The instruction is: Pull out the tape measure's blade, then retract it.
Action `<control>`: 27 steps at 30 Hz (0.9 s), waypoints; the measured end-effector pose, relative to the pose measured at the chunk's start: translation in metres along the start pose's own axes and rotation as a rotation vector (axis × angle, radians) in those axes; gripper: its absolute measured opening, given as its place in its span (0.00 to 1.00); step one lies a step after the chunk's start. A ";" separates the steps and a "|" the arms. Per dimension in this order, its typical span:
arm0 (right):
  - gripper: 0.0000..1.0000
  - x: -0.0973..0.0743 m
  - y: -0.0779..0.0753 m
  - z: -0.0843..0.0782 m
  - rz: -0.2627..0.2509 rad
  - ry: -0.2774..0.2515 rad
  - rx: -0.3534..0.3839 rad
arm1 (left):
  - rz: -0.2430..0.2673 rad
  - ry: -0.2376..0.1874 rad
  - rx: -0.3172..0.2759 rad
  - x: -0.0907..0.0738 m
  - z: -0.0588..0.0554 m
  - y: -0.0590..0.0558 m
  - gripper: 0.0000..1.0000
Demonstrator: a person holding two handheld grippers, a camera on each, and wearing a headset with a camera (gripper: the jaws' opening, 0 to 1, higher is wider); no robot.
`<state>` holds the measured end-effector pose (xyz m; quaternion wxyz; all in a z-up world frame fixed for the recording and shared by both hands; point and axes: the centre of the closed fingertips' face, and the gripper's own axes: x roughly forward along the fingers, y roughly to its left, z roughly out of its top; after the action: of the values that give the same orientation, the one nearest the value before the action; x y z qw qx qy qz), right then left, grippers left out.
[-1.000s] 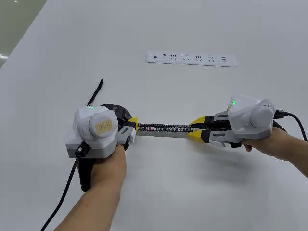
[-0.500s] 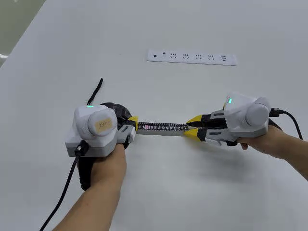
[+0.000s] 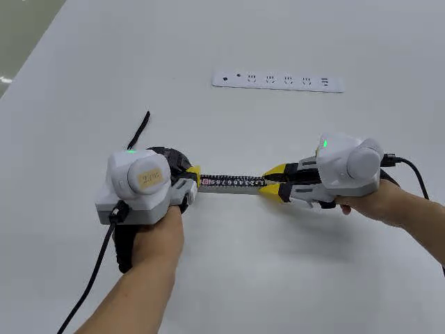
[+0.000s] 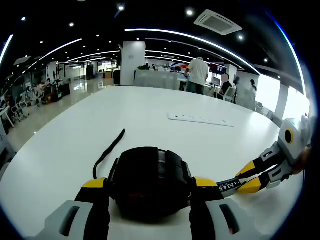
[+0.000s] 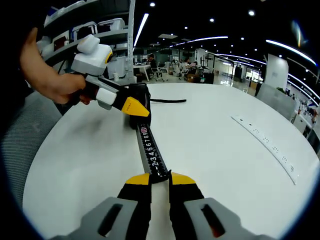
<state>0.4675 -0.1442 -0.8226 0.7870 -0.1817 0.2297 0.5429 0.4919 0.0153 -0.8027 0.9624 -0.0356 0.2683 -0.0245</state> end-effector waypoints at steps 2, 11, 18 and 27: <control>0.11 0.002 0.000 0.001 0.001 -0.003 0.001 | 0.001 -0.001 -0.003 0.000 0.000 0.000 0.62; 0.11 0.010 0.001 0.006 0.010 -0.013 0.003 | 0.002 0.001 -0.008 0.001 0.001 0.000 0.62; 0.11 0.016 0.001 0.010 0.017 -0.020 -0.001 | 0.002 0.004 -0.019 0.000 0.001 0.001 0.62; 0.11 0.024 0.003 0.013 0.024 -0.024 -0.004 | 0.002 0.004 -0.026 0.001 0.001 0.001 0.62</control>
<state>0.4746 -0.1177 -0.8249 0.7827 -0.1741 0.2216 0.5549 0.4928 0.0164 -0.8024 0.9613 -0.0479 0.2704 -0.0199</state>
